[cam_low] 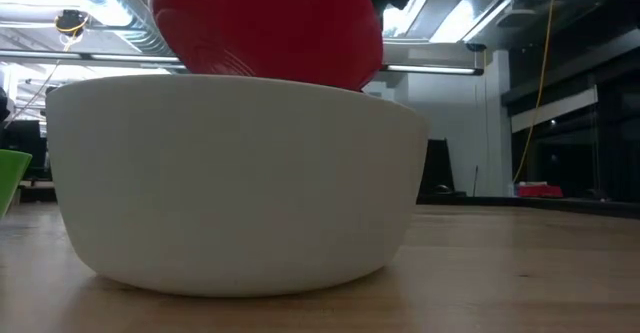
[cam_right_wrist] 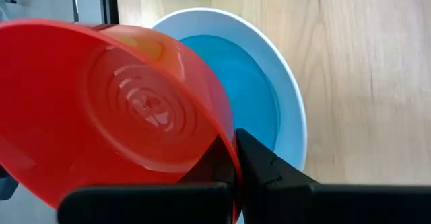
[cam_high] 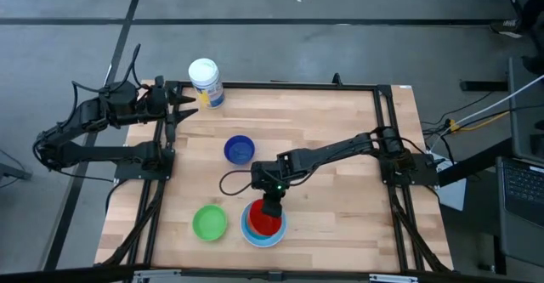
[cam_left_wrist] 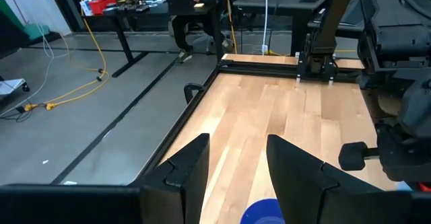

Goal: Nest bowls inside each other
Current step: Stack the red bowl on top of the light blue bowl

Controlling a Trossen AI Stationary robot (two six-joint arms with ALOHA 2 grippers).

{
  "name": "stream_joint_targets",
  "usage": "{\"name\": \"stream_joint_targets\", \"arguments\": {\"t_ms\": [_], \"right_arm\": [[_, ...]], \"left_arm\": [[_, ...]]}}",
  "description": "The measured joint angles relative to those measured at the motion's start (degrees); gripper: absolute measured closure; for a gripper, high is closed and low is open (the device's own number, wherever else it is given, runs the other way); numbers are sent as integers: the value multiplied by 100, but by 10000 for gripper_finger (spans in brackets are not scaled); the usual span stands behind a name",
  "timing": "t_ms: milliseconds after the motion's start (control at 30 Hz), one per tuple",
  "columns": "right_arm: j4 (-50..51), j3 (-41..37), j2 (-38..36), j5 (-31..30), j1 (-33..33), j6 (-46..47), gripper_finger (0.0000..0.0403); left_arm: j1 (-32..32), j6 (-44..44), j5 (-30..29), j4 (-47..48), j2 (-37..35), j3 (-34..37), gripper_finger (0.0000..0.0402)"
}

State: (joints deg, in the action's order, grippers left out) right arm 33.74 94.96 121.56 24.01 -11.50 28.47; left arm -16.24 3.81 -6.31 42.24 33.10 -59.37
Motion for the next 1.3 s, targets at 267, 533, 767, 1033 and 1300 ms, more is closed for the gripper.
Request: {"name": "stream_joint_targets", "arguments": {"t_ms": [267,533,767,1033,1300], "right_arm": [[7,0,2,-50,-23,-5,401],[-329,0,4,22,-32,-189,362],[-287,0,4,-51,-32,-52,299],[-194,0,4,-63,-122,8,297],[-179,0,4,-89,-209,260,299]], "left_arm": [[-1,0,0,0,0,0,256],[-1,0,0,2,0,0,256],[-1,-2,0,2,0,0,256],[-1,-2,31,2,0,0,256],[-1,-2,42,2,0,0,256]]}}
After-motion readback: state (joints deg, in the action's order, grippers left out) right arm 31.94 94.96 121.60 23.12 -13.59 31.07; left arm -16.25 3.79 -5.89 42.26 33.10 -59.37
